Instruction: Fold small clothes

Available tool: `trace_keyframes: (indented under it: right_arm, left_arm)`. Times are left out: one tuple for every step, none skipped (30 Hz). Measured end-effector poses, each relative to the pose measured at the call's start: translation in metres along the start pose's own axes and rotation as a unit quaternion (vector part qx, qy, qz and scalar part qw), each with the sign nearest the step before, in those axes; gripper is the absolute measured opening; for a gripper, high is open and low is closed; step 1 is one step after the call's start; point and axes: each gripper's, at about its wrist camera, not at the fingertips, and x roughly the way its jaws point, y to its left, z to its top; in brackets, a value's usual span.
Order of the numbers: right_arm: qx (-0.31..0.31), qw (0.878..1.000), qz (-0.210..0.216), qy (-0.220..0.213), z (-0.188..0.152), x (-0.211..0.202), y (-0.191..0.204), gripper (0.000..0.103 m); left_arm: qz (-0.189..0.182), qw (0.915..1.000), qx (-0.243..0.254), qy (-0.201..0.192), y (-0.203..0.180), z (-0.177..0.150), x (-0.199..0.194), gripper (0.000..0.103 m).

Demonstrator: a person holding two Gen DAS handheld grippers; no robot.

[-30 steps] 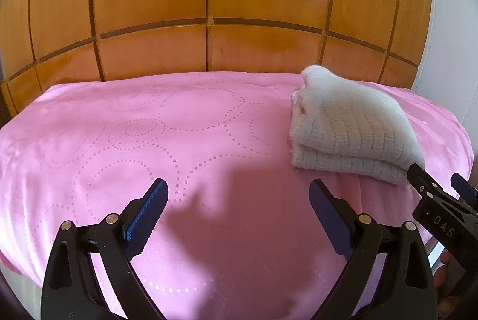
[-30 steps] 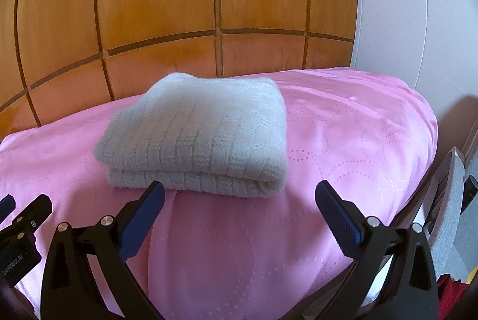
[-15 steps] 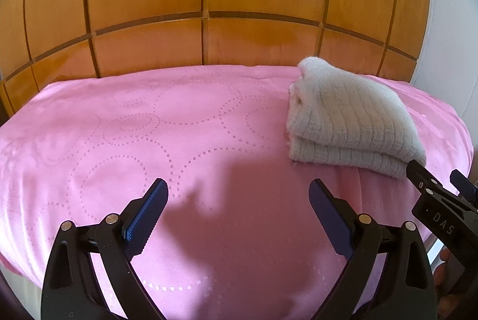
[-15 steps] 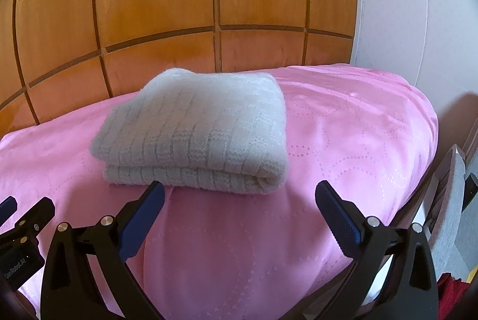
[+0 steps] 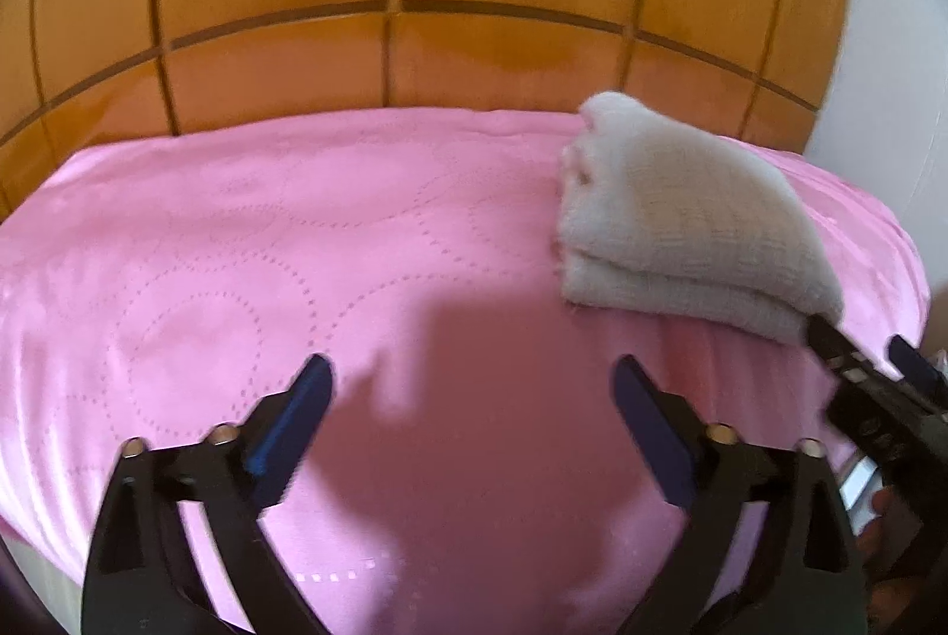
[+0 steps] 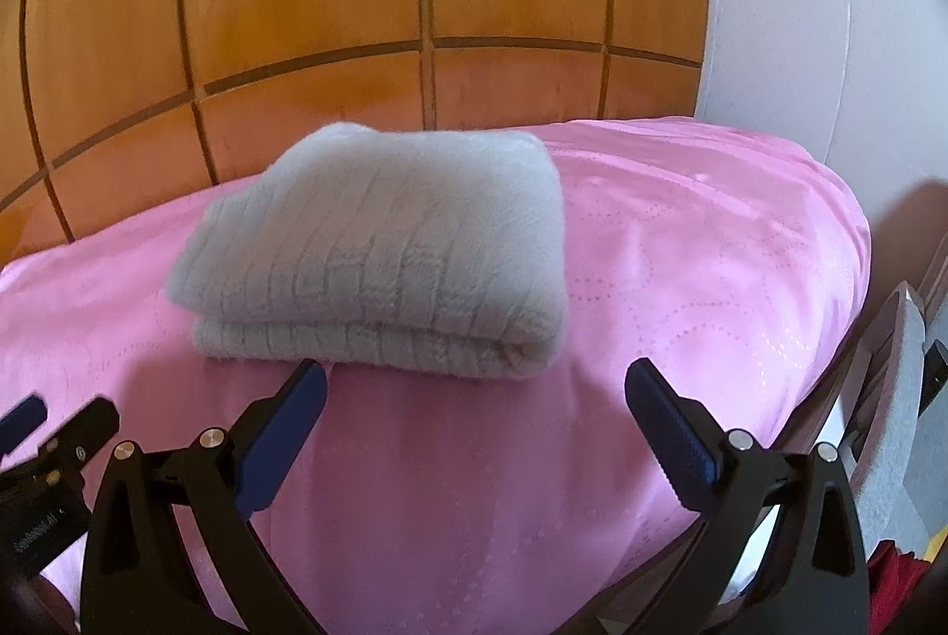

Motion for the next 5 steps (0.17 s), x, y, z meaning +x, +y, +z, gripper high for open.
trace_keyframes:
  right_arm:
    - [0.004,1.000,0.000,0.000,0.002,0.001,-0.003,0.101]
    - [0.011,1.000,-0.002,0.000,0.006,0.002,-0.008,0.101]
    - [0.019,1.000,-0.005,0.000,0.011,0.004,-0.014,0.101]
    - [0.026,1.000,-0.009,0.001,0.014,0.005,-0.019,0.101]
    - [0.041,0.999,-0.015,0.005,0.019,0.009,-0.029,0.101]
  left_arm:
    - [0.006,1.0000,0.000,0.002,0.002,0.000,0.002,0.098]
    - [0.014,0.9999,0.000,0.003,0.005,0.001,0.004,0.098]
    - [0.024,0.9997,-0.002,0.002,0.008,0.002,0.006,0.098]
    - [0.033,0.9994,-0.008,0.002,0.014,0.004,0.009,0.098]
    - [0.037,0.9992,-0.015,0.003,0.019,0.005,0.012,0.098]
